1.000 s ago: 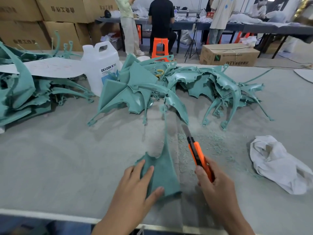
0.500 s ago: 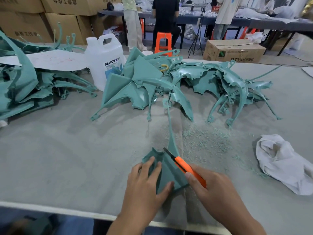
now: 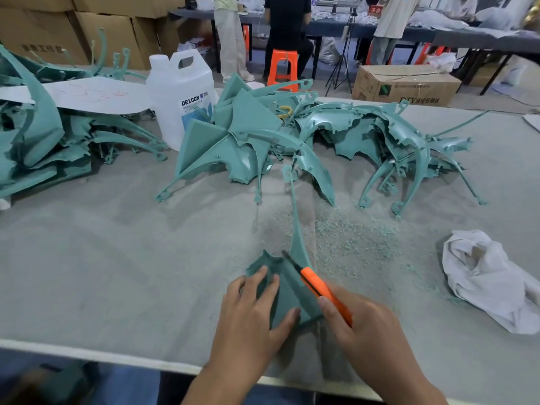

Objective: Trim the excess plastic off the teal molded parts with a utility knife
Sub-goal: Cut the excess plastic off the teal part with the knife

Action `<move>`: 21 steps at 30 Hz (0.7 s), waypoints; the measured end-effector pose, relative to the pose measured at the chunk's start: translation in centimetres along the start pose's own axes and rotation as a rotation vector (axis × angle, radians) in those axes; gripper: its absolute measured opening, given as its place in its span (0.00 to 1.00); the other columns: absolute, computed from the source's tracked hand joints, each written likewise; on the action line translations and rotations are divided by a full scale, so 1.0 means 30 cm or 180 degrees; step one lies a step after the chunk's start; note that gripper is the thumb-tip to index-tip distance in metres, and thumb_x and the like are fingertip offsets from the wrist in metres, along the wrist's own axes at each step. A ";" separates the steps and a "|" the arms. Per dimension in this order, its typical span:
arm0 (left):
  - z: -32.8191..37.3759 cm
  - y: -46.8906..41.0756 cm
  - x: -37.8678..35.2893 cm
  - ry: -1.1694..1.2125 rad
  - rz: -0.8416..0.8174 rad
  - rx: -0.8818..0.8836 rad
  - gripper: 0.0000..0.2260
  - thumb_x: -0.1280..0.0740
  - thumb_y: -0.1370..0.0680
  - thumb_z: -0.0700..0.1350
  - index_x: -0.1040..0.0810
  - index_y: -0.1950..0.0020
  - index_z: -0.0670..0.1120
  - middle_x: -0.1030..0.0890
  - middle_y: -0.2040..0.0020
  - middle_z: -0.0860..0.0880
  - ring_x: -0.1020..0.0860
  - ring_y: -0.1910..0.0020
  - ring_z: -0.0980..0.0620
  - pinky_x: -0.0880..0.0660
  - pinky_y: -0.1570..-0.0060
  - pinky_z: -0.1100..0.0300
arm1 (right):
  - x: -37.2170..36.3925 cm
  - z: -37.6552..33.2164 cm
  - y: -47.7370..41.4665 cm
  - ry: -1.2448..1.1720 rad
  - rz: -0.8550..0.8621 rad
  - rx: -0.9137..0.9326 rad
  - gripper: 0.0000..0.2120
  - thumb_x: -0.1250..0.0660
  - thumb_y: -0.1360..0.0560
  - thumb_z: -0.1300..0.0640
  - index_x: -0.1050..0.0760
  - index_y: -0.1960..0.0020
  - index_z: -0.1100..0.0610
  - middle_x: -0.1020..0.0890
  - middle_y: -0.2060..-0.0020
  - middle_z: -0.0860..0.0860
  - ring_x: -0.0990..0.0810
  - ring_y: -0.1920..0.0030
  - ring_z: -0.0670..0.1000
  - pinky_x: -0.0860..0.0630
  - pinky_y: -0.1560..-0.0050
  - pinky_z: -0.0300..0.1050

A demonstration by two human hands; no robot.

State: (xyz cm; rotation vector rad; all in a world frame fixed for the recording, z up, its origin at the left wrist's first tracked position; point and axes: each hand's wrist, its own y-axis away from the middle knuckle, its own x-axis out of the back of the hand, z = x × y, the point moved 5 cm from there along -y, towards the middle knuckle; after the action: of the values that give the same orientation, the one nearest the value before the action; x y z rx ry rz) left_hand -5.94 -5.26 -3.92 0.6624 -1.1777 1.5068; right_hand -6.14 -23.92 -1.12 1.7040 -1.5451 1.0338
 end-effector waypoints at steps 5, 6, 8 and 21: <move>-0.010 0.013 0.000 0.0310 0.0240 0.0011 0.25 0.37 0.27 0.64 0.15 0.45 0.46 0.19 0.41 0.48 0.30 0.42 0.48 0.21 0.45 0.49 | 0.016 0.012 -0.006 -0.0017 0.0057 -0.0068 0.20 0.41 0.20 0.40 0.41 0.37 0.16 0.17 0.59 0.42 0.18 0.54 0.47 0.28 0.57 0.40; -0.011 0.016 0.001 0.0353 0.0264 0.0000 0.24 0.36 0.27 0.63 0.15 0.47 0.46 0.19 0.41 0.48 0.29 0.43 0.48 0.21 0.45 0.50 | 0.016 0.013 -0.005 -0.0022 0.0067 -0.0103 0.20 0.41 0.20 0.40 0.40 0.36 0.17 0.17 0.60 0.43 0.18 0.55 0.47 0.28 0.58 0.40; -0.012 0.019 0.001 0.0369 0.0274 -0.0046 0.21 0.35 0.27 0.63 0.16 0.50 0.47 0.19 0.43 0.49 0.26 0.44 0.47 0.22 0.45 0.51 | 0.002 -0.001 0.007 -0.0086 0.0000 -0.0108 0.21 0.41 0.21 0.40 0.39 0.33 0.19 0.16 0.58 0.44 0.18 0.55 0.47 0.27 0.57 0.41; 0.021 0.047 0.020 0.1016 -0.0128 -0.0752 0.20 0.28 0.29 0.55 0.16 0.42 0.45 0.18 0.39 0.52 0.24 0.40 0.54 0.31 0.35 0.67 | -0.017 -0.033 0.024 -0.0253 0.0225 -0.0399 0.17 0.39 0.22 0.40 0.28 0.33 0.32 0.15 0.55 0.45 0.18 0.53 0.50 0.32 0.60 0.41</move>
State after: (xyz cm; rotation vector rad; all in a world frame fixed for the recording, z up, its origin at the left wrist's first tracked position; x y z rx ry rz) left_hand -7.53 -5.55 -3.64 0.2723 -1.0662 1.3538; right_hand -7.01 -22.90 -1.11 1.6321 -1.6948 0.8934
